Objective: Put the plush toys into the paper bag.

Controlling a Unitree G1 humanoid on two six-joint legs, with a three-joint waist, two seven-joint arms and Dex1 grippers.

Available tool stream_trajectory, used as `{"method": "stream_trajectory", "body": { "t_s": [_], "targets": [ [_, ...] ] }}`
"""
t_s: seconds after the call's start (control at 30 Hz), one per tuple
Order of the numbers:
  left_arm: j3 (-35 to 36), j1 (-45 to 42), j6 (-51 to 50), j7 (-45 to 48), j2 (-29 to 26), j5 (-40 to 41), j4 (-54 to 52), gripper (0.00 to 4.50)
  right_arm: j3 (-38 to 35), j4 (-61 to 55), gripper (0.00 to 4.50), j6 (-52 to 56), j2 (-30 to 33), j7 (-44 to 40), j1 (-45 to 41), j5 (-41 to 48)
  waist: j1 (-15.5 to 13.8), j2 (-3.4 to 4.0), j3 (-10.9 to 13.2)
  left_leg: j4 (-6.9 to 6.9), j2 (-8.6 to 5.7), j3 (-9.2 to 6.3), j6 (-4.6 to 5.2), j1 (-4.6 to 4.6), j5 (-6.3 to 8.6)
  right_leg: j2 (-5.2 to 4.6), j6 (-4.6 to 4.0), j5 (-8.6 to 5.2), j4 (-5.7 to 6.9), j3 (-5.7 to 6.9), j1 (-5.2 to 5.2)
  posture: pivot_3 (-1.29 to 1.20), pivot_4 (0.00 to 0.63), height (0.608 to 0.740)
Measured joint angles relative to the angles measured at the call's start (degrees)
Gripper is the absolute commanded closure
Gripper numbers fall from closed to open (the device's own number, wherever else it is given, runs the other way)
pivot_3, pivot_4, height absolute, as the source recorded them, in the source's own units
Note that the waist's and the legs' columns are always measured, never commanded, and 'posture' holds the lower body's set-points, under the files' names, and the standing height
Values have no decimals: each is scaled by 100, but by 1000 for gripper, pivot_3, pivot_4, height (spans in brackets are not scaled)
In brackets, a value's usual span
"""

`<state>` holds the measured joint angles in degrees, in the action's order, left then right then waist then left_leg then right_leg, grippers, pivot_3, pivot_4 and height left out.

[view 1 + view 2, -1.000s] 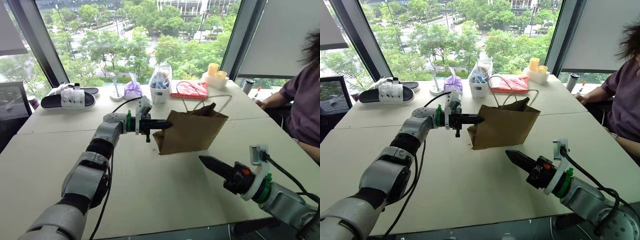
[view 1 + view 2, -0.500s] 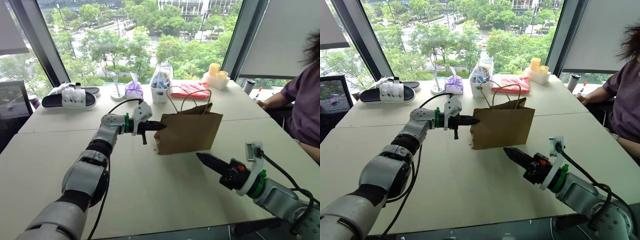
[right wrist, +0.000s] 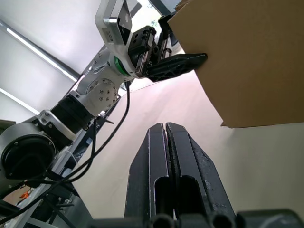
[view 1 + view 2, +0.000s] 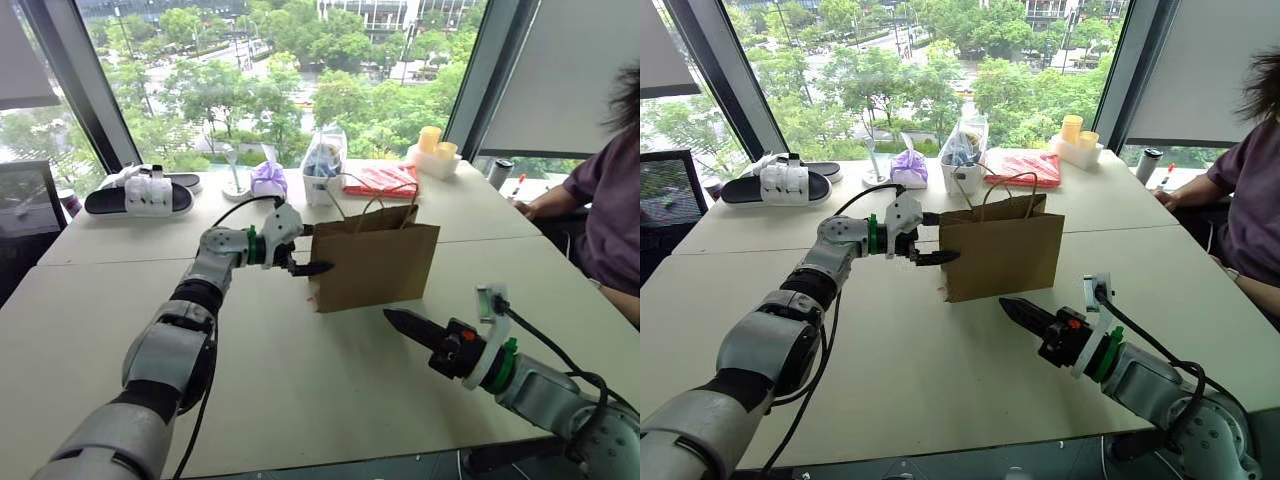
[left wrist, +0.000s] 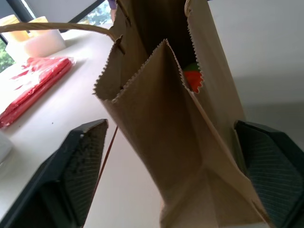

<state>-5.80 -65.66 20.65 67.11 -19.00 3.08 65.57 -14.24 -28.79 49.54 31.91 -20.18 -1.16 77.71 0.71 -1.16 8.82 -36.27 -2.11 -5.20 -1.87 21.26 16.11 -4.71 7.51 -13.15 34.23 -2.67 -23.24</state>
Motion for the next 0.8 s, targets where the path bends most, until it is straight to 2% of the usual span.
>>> {"method": "stream_trajectory", "body": {
  "t_s": [0.1,0.23,0.3,0.47,0.53,0.63,0.8],
  "targets": [
    [183,234,-243,-59,-245,82,-427,40,5,27,4500,7,81,-67,-13,-16,22,1,-1,3,3,0,0,-5,0,1,0,0,3,0,-2,0,150,740],
    [645,877,-1259,-268,-597,504,-1441,40,26,116,4500,18,137,-200,-33,-46,19,2,-1,3,4,-1,1,-5,1,2,0,0,9,0,-3,0,150,740],
    [917,1487,-2124,-489,-780,849,-2400,40,72,157,4500,33,227,-318,-62,-88,23,4,-2,3,5,-2,1,-4,1,1,0,0,11,-1,-3,0,150,740],
    [1705,3926,-4948,-1354,-1188,2098,-5803,40,104,316,4500,117,726,-677,-121,-490,40,7,-4,5,39,-7,7,-4,6,-3,-1,0,21,-6,-14,0,150,740],
    [2166,4932,-6045,-2141,-994,2718,-7315,40,112,450,4500,127,859,-795,-249,-688,-4,5,-4,2,41,-6,6,-1,6,-3,-2,1,6,-5,-9,0,150,740],
    [2419,5911,-6938,-3165,-441,3299,-8843,40,80,537,4500,102,871,-919,-405,-875,-111,1,-7,-11,38,4,4,-10,6,-3,-5,2,-8,-3,14,0,150,740],
    [2450,6796,-7349,-4405,233,3558,-10180,40,229,545,4500,67,738,-1070,-159,-1216,-158,-3,-9,-8,15,4,3,-78,7,3,-30,-13,-16,3,81,0,150,740]
  ]
}}
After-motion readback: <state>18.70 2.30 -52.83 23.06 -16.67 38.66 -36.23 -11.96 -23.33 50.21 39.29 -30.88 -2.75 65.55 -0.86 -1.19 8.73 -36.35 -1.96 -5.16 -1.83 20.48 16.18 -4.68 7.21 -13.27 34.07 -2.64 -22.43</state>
